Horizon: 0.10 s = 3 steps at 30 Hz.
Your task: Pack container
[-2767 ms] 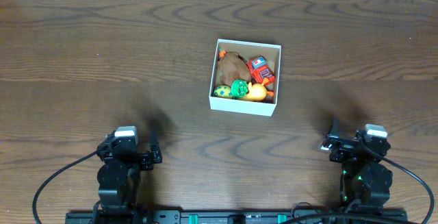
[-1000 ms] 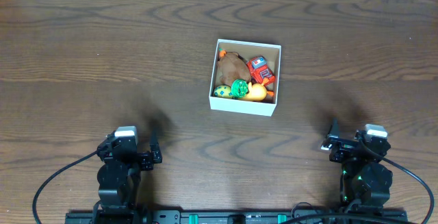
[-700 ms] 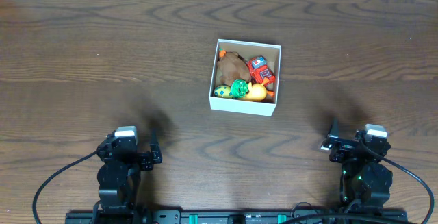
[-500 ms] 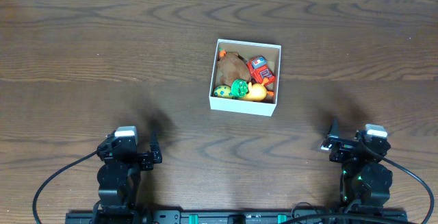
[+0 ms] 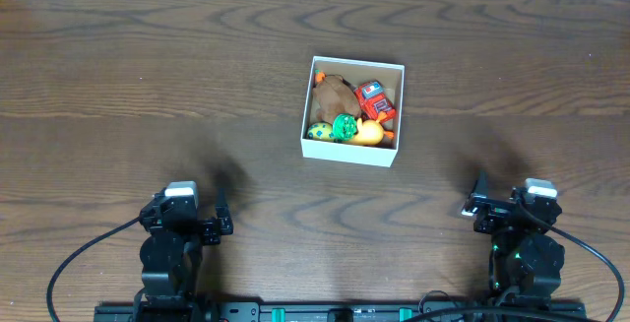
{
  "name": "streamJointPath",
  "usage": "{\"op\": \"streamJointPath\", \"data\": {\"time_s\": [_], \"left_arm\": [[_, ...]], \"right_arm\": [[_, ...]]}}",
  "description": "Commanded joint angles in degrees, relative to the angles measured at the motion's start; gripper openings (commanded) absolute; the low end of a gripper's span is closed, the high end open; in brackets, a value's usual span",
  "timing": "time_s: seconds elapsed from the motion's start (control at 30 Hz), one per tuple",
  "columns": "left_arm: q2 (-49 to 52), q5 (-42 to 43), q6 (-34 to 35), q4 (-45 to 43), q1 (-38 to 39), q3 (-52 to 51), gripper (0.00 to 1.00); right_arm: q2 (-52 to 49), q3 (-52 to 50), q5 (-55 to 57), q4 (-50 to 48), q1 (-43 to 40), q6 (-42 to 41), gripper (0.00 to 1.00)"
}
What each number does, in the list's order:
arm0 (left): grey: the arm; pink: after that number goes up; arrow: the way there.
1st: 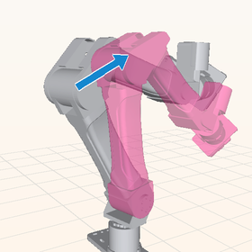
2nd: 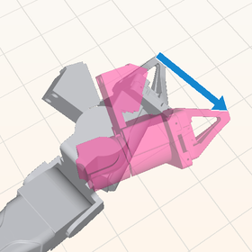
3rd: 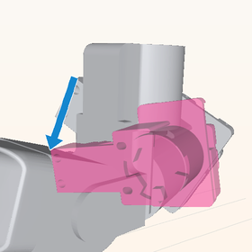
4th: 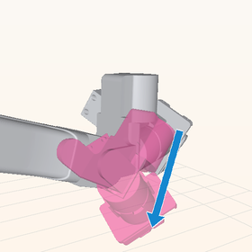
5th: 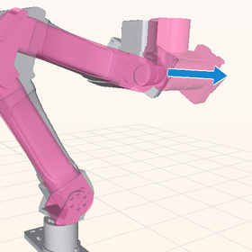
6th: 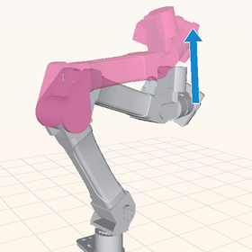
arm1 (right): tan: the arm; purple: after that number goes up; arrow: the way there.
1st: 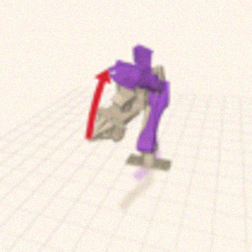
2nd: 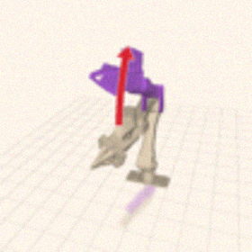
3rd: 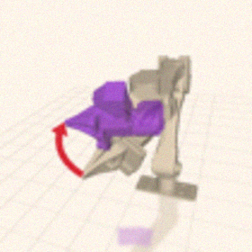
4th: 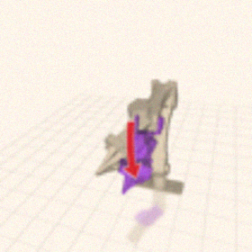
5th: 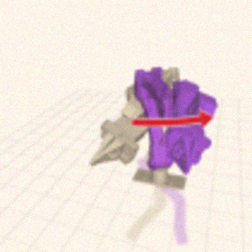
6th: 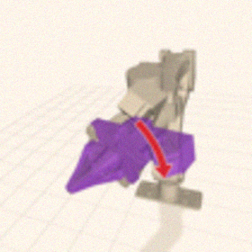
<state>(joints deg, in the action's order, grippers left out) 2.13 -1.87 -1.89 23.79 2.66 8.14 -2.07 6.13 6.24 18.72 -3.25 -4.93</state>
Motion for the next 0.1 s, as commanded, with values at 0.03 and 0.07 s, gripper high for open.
{"op": "streamJointPath", "data": {"time_s": [0.03,0.07], "left_arm": [[-0.35,-0.02,0.22,0.11,-0.35,-1.07,0.98],[-0.35,-0.02,0.22,0.11,-0.33,-1.07,0.98]], "right_arm": [[0.55,-0.39,-0.04,0.11,0.55,0.74,0.99],[0.55,-0.39,-0.04,0.11,0.55,0.74,0.99]]}}
